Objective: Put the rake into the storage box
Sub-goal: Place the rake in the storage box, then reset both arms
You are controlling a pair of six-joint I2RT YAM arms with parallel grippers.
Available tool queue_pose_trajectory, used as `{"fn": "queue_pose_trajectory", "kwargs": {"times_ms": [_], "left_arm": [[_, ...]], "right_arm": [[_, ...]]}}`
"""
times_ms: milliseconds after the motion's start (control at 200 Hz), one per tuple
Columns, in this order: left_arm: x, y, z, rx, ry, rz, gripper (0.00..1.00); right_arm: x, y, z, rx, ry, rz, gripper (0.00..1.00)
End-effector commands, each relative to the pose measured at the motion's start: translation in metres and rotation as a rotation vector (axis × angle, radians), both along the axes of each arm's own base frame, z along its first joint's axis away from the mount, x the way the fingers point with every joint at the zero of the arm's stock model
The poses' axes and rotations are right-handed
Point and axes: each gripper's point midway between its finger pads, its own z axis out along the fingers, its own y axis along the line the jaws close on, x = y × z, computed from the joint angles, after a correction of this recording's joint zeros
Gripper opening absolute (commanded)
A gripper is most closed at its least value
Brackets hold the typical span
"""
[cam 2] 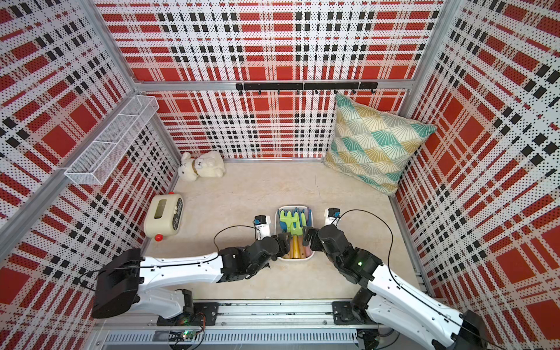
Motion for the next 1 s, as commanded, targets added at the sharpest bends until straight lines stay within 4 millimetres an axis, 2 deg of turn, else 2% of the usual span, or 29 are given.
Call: {"fn": "queue_pose_trajectory", "kwargs": {"times_ms": [0,40,90,251,361,476,581,646,701,747,762,822,897,997], "left_arm": [[0.009,0.029,0.021,0.055,-0.064,0.050,0.77],[0.011,0.039,0.029,0.061,-0.081,0.064,0.81],[0.015,0.051,0.040,0.065,-0.106,0.082,1.00],[0.028,0.090,0.078,0.070,-0.216,0.126,0.99],[0.044,0.118,0.092,0.114,-0.291,0.175,0.99],[0.079,0.154,0.083,0.131,-0.288,0.206,0.99],[0.104,0.191,0.070,0.142,-0.298,0.220,0.99],[0.113,0.216,0.063,0.166,-0.312,0.247,0.99],[0.118,0.246,0.055,0.196,-0.318,0.304,0.99],[0.119,0.266,0.048,0.215,-0.323,0.357,0.99],[0.120,0.280,0.047,0.224,-0.328,0.399,0.99],[0.118,0.306,0.039,0.233,-0.346,0.469,0.99],[0.114,0.328,0.029,0.254,-0.346,0.512,0.99],[0.106,0.355,0.018,0.394,-0.351,0.560,0.99]], "right_arm": [[0.004,0.007,0.030,0.031,-0.071,0.036,1.00],[0.005,0.006,0.036,0.028,-0.088,0.036,1.00],[0.007,0.003,0.043,0.019,-0.111,0.027,1.00],[0.021,-0.014,0.065,-0.068,-0.208,-0.063,1.00],[0.036,-0.021,0.073,-0.171,-0.251,-0.125,1.00],[0.057,-0.016,0.077,-0.350,-0.246,-0.120,1.00],[0.085,-0.016,0.072,-0.426,-0.233,-0.122,1.00],[0.101,-0.031,0.067,-0.437,-0.231,-0.167,1.00],[0.110,-0.044,0.063,-0.438,-0.256,-0.192,1.00],[0.116,-0.054,0.060,-0.409,-0.288,-0.188,1.00],[0.118,-0.058,0.057,-0.400,-0.296,-0.186,1.00],[0.121,-0.077,0.052,-0.364,-0.337,-0.203,1.00],[0.122,-0.106,0.042,-0.346,-0.349,-0.263,1.00],[0.121,-0.139,0.025,-0.348,-0.346,-0.342,1.00]]}}
